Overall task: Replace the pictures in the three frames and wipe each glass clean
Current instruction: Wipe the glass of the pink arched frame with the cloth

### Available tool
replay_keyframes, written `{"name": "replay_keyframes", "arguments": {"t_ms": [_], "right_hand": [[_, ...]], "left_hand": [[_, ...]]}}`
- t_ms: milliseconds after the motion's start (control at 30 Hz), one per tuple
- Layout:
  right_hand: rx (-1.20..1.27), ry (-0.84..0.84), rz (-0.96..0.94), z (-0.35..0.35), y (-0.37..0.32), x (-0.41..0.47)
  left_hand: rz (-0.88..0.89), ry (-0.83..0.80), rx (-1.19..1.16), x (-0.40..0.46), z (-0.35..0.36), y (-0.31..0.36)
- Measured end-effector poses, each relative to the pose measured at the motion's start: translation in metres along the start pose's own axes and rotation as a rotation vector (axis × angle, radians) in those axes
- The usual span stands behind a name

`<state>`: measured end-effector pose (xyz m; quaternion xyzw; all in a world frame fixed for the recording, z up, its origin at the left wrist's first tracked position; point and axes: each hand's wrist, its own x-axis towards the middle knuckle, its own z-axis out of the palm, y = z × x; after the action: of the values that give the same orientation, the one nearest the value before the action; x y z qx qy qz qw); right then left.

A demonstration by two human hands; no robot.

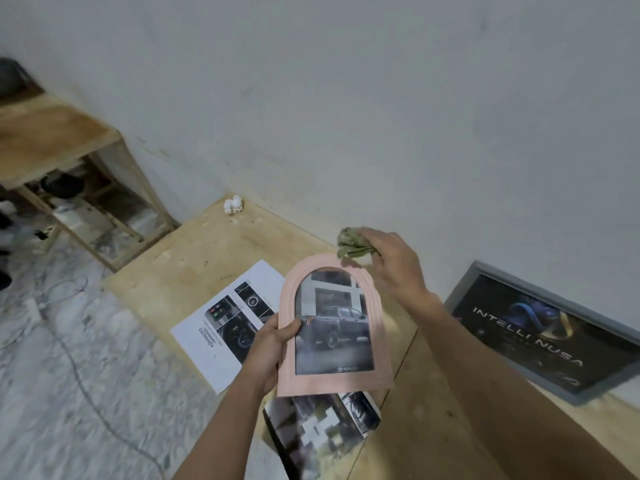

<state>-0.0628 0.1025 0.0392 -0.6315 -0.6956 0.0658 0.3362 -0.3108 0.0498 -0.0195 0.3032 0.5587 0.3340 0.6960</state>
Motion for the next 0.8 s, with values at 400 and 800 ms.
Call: {"name": "replay_keyframes", "arguments": {"t_ms": [400,800], "right_hand": [[0.073,-0.524,0.112,0.002,-0.071,-0.175],[0.076,-0.12,-0.101,-0.015,-0.154,-0.114]], "left_hand": [[0.226,0.074,-0.036,-0.071,-0.045,0.003],[0.35,-0.12,-0.083,-0.114,-0.026,0.034]]}}
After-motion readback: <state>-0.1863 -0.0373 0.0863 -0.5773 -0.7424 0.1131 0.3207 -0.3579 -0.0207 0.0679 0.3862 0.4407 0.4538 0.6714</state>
